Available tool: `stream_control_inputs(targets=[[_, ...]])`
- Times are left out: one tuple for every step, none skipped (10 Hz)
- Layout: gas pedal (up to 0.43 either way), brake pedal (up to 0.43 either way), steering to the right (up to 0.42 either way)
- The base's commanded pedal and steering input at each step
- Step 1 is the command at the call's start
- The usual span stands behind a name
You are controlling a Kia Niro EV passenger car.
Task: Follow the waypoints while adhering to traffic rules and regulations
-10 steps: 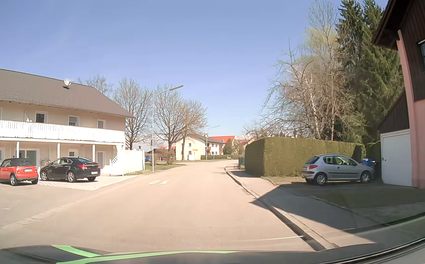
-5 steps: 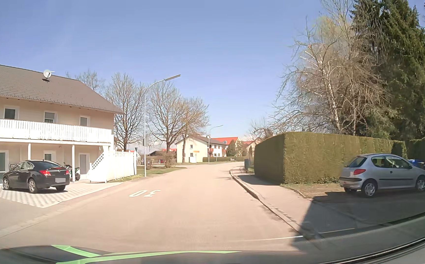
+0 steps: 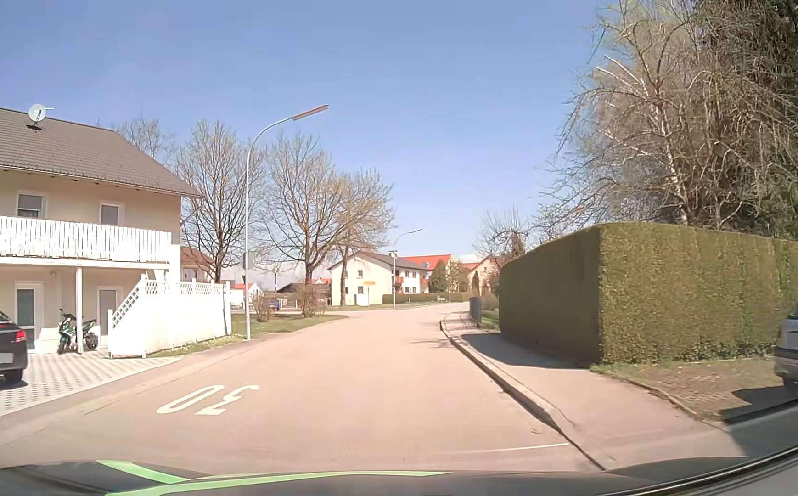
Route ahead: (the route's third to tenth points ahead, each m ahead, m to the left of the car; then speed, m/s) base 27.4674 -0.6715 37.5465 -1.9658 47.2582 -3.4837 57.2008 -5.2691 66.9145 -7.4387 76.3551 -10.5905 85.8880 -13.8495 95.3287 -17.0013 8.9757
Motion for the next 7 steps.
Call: stream_control_inputs(targets=[[0.118,0.000,-0.005],[0.118,0.000,-0.005],[0.118,0.000,-0.004],[0.118,0.000,-0.004],[0.118,0.000,-0.003],[0.118,0.000,-0.003],[0.118,0.000,-0.001]])
